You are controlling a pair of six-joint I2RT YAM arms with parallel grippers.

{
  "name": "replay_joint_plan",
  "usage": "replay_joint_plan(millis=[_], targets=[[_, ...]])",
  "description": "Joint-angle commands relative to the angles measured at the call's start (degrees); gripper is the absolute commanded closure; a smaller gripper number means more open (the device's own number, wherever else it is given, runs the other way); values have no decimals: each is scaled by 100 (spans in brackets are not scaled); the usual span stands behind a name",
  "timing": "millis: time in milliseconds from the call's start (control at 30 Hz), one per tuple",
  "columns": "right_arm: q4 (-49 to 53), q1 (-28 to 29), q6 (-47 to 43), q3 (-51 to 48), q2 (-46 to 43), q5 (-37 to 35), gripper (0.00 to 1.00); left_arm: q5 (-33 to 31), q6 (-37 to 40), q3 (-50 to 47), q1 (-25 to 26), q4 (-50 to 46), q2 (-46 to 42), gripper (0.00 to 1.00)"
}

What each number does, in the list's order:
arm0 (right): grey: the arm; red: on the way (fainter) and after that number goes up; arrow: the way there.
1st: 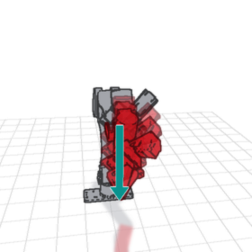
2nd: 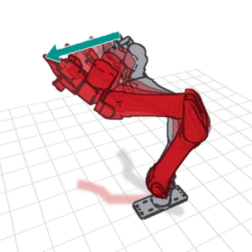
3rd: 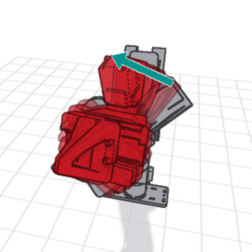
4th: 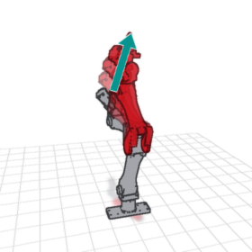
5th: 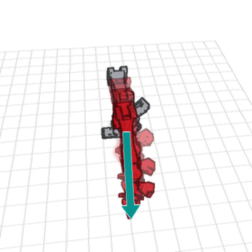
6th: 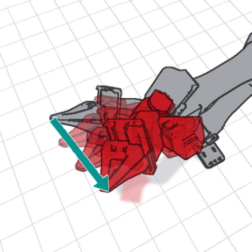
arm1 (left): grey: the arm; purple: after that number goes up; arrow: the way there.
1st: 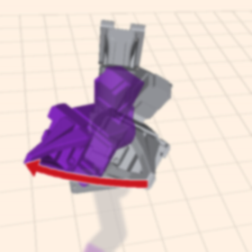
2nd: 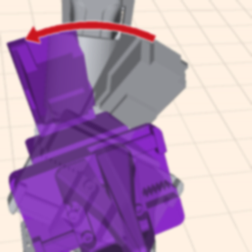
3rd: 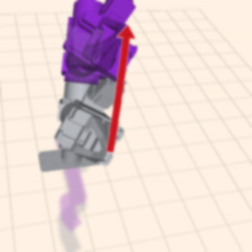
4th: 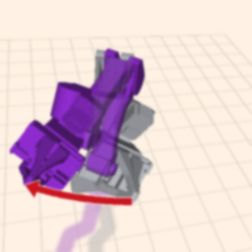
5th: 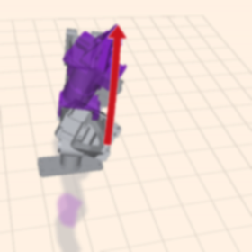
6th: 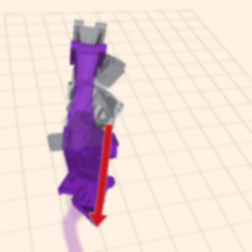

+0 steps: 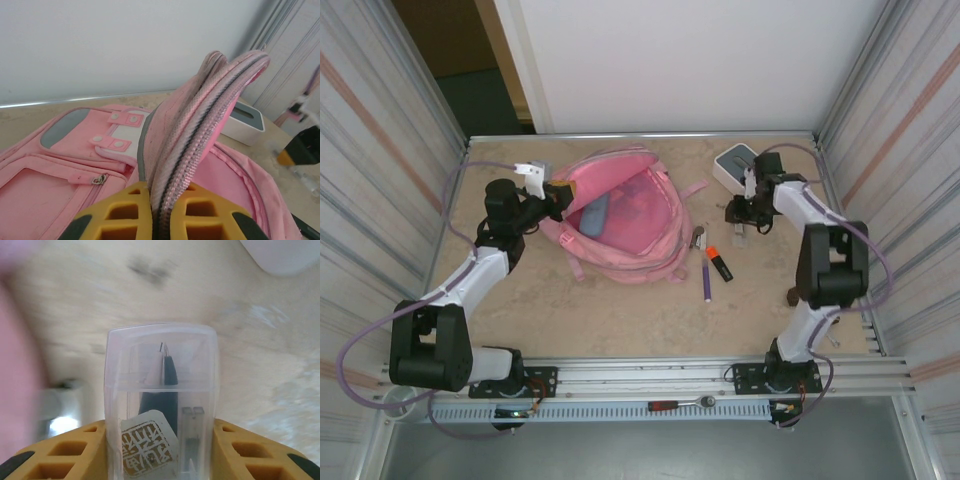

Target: Pack the student bag

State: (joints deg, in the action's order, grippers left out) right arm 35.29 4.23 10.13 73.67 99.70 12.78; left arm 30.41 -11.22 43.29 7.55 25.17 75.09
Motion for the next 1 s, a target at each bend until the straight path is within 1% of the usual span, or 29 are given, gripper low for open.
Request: replay_joint_plan(millis=[0, 33, 100, 233, 333, 433, 500, 567, 600, 667, 733, 800, 900, 967], targets=[[-872, 535, 1237, -155, -828, 1491, 69, 170, -462, -31, 1, 504, -284, 100], [-1103, 796, 1521, -169, -858, 1654, 69, 161, -505, -41, 1, 561, -276, 100], [-1489, 1288, 2085, -103, -745, 1698, 68, 175, -550, -31, 3, 593, -243, 100], [-2571, 2017, 3245, 39, -141, 1724, 67, 205, -573, 43, 1, 539, -181, 100], [-2992, 2392, 3698, 391, 518, 1478, 65, 167, -619, 81, 1, 560, -114, 100], [-3074, 2730, 3768, 995, 1187, 1078, 64, 215, -671, 170, 3, 439, -74, 100], [-2936, 2909, 3760, 1678, 1782, 915, 56, 223, -713, 205, 9, 403, -90, 100], [-2758, 2952, 3747, 2163, 2164, 830, 44, 191, -723, 206, 27, 371, -125, 100], [-2692, 2916, 3698, 2246, 2228, 872, 38, 160, -725, 210, 43, 336, -147, 100], [-2624, 2863, 3501, 1988, 1973, 812, 29, 145, -683, 206, 70, 275, -186, 100], [-2537, 2855, 3186, 1519, 1520, 701, 25, 102, -623, 197, 105, 243, -206, 100], [-2500, 2875, 2987, 1095, 1142, 811, 24, 46, -621, 197, 132, 243, -184, 100], [-2480, 2969, 2725, 448, 560, 976, 27, 19, -708, 187, 193, 297, -88, 100], [-2229, 3020, 2364, 17, 47, 723, 26, 10, -725, 171, 253, 247, -65, 100]])
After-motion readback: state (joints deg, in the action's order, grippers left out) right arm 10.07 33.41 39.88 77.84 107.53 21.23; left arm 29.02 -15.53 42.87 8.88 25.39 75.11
